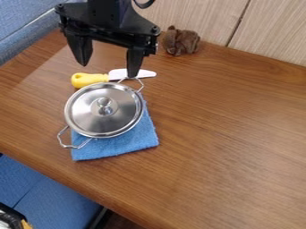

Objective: Move the yellow knef to rigth of the blue cloth

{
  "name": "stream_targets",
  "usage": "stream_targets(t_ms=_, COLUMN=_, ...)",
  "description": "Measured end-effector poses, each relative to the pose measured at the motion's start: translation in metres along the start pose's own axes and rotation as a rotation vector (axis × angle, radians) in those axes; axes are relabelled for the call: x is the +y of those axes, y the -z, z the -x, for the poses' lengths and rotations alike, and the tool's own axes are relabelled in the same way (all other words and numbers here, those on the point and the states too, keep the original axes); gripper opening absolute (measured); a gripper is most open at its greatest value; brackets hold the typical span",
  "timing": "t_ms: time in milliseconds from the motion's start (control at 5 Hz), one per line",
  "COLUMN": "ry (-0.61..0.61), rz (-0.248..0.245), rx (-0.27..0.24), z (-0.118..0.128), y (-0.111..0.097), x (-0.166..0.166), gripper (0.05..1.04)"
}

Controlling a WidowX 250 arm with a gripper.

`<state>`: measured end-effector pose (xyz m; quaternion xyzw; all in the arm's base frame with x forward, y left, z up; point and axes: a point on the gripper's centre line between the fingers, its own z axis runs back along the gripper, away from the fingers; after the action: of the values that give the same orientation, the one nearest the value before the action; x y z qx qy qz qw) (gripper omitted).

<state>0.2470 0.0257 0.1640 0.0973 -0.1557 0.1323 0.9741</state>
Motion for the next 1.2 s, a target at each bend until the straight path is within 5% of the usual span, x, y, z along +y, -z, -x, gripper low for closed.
stream_targets(t_ms=200, ry=0.003, rz=-0.003, rx=0.028, z=0.004, y=0.006, x=0.0, gripper=1.0)
stream_targets(t_ms=400, ry=-0.082, rz=-0.029, rx=0.111, z=0.007, y=0.021, x=0.028, gripper=1.0)
stream_targets(t_ms=600, ry=-0.017, rz=-0.045, rx=0.169, z=0.004, y=0.033, x=0.054, gripper=1.0)
stream_targets(t_ms=800, ry=0.106, rz=-0.035, rx=0.157, z=-0.012, y=0.036, x=0.083, gripper=1.0)
stream_targets(t_ms=1200, ry=0.496, rz=0.066, rx=0.23, z=-0.033, y=0.066, x=0.082, gripper=1.0)
